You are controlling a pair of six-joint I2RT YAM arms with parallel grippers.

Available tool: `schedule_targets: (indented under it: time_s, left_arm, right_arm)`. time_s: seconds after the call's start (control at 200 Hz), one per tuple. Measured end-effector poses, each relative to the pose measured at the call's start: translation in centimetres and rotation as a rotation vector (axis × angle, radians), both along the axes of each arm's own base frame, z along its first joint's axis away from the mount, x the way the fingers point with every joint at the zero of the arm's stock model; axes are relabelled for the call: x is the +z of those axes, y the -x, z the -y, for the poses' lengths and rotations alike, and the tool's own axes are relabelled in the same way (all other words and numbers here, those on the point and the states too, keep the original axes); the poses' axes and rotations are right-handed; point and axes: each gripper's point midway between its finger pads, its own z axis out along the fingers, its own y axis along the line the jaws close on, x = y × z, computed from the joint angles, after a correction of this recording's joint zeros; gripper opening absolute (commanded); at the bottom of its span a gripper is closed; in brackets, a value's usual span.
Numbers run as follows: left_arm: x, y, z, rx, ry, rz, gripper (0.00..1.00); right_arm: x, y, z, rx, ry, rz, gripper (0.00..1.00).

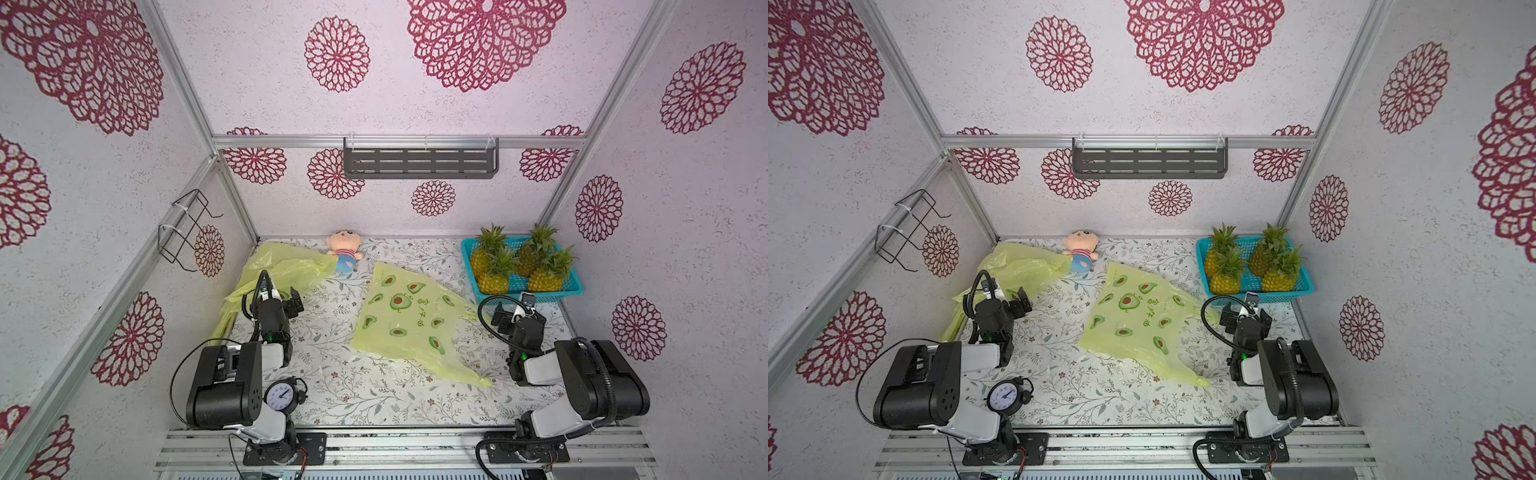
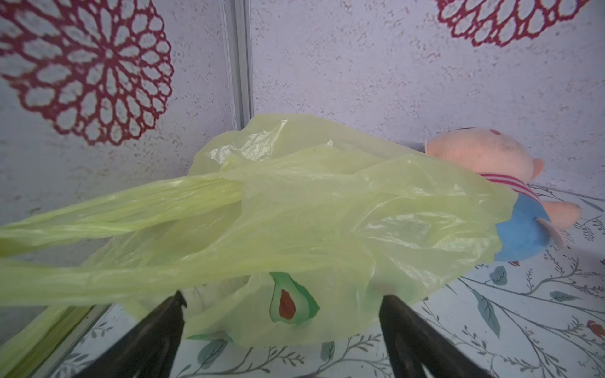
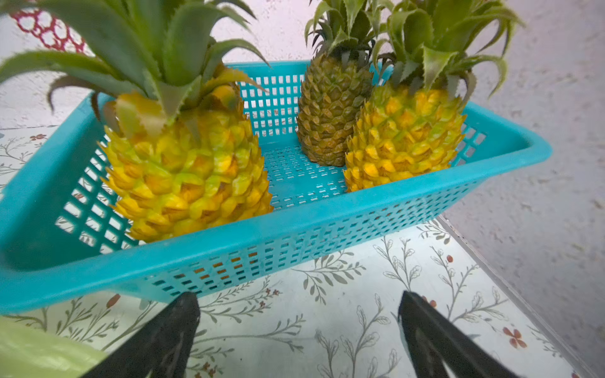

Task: Place the pineapple into a plastic bag & tie a knot
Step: Move the plastic bag to the center of the board.

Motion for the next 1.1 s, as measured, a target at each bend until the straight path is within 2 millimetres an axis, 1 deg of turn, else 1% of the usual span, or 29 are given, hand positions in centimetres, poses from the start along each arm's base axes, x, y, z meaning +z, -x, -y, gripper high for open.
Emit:
schedule_targets:
  time_s: [0.901,0.936,0.996,1.051,1.101]
  left_arm:
    - [0.0,0.0,0.1,-0.001,0.000,-0.004,0.97]
    - [-0.1,0.1,0.2,-0.001,-0.001,-0.015,0.97]
    - [0.1,0.4,0.2,0.005,-0.002,-0.044,0.97]
    - [1.3,0.2,0.3,0.011,0.001,-0.056,0.97]
    - [3.0,-0.3,0.5,0.014,0.004,-0.049,0.97]
  right_arm:
    - [0.1,0.1,-0.1,0.006,0.000,-0.009,0.99]
    - [0.4,0.2,-0.2,0.007,0.000,-0.010,0.99]
    - [1.6,0.3,-0.2,0.008,0.000,0.004,0.99]
    - [3.4,0.3,-0.2,0.007,-0.003,0.037,0.99]
    - [5.2,0.4,-0.2,0.006,-0.010,0.071,0.99]
